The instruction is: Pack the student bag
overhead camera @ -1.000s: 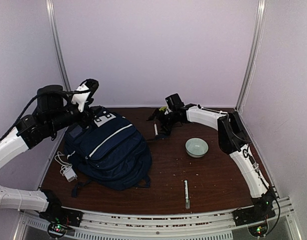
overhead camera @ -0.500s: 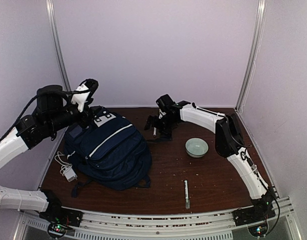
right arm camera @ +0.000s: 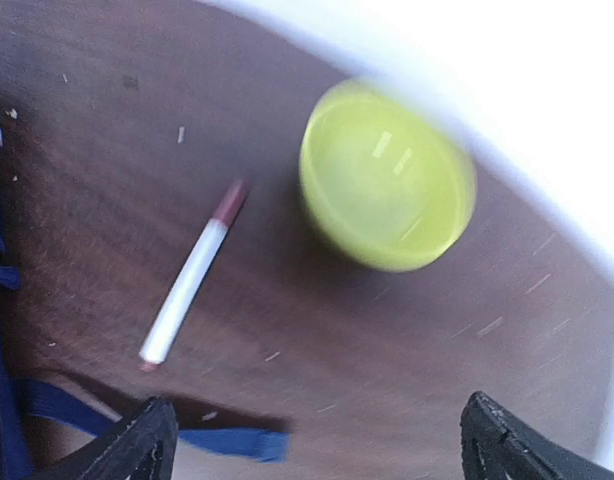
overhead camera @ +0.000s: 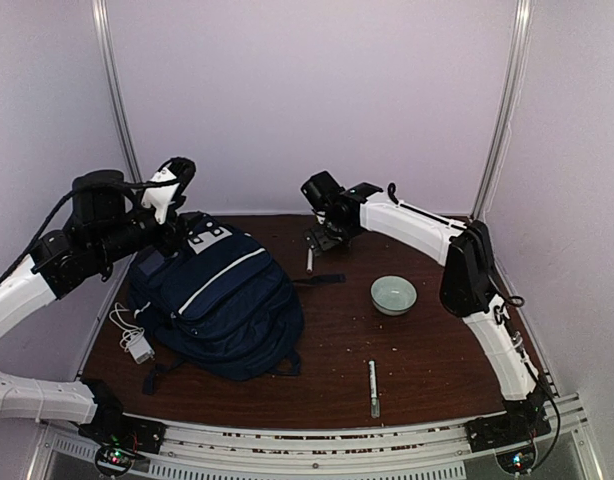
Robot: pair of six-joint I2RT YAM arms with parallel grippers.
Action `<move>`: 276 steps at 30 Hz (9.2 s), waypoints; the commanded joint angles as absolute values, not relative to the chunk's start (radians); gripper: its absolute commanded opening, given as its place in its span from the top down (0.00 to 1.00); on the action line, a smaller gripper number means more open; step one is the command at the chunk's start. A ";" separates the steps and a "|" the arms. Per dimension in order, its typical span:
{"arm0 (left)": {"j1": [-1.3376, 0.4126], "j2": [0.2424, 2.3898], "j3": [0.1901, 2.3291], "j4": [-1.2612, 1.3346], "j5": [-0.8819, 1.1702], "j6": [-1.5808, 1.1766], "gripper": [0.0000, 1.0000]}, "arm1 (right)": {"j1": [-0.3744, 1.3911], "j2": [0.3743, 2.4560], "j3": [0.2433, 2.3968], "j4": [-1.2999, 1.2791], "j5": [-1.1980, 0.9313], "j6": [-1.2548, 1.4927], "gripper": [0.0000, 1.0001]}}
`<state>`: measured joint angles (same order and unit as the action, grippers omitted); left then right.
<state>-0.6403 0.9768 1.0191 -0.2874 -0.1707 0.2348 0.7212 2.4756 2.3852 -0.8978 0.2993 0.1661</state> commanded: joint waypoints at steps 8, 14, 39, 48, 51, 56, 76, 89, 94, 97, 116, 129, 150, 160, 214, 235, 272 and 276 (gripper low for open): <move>-0.632 1.026 1.051 -0.288 -0.176 0.237 0.51 | 0.880 2.358 2.130 -0.222 0.985 -0.517 0.06; -0.631 1.042 1.060 -0.298 -0.182 0.247 0.50 | 0.852 2.400 2.334 -0.617 0.459 0.141 0.13; -0.631 1.039 1.043 -0.290 -0.170 0.245 0.49 | 0.701 2.581 2.383 -0.718 0.082 0.965 0.46; -0.630 1.029 1.040 -0.287 -0.172 0.247 0.48 | 0.678 2.597 2.383 -0.652 0.053 1.105 0.58; -0.630 1.029 1.040 -0.287 -0.171 0.248 0.48 | 0.686 2.594 2.383 -0.656 0.082 1.106 0.57; -0.630 1.026 1.037 -0.283 -0.172 0.250 0.48 | 0.709 2.583 2.347 -0.625 0.075 1.181 0.61; -0.630 0.942 1.016 -0.272 -0.172 0.253 0.47 | 0.738 2.588 2.352 -0.657 0.150 1.378 0.74; -0.631 0.990 1.029 -0.216 -0.005 0.129 0.46 | 0.717 2.604 2.359 -0.630 0.085 1.421 0.72; -0.631 1.189 1.150 -0.167 0.199 -0.042 0.51 | 0.681 2.615 2.311 -0.516 -0.121 1.413 0.74; -0.633 1.353 1.269 -0.191 0.269 -0.123 0.52 | 0.674 2.576 2.242 -0.485 -0.165 1.346 0.74; -0.692 2.221 1.965 -0.418 -0.088 -0.392 0.49 | 0.504 1.997 1.626 -0.421 0.001 0.849 0.73; -0.735 2.541 2.217 -0.747 -0.170 -0.387 0.43 | 0.445 1.790 1.469 -0.382 0.085 0.694 0.72; -0.663 2.644 2.419 -0.881 -0.011 -0.436 0.55 | 0.442 1.674 1.454 -0.397 0.156 0.536 0.72; -0.660 2.651 2.418 -0.839 0.088 -0.445 0.59 | 0.401 1.670 1.468 -0.413 0.140 0.526 0.72; -0.637 2.648 2.388 -0.792 0.195 -0.430 0.87 | 0.353 1.610 1.456 -0.401 0.102 0.485 0.72; -0.681 2.607 2.371 -0.721 0.043 -0.421 0.44 | 0.347 1.620 1.470 -0.409 0.089 0.481 0.72; -0.714 2.682 2.502 -0.752 -0.047 -0.336 0.45 | 0.333 1.617 1.442 -0.397 0.060 0.500 0.72; -0.711 2.706 2.526 -0.818 -0.009 -0.321 0.52 | 0.331 1.614 1.447 -0.403 0.071 0.489 0.71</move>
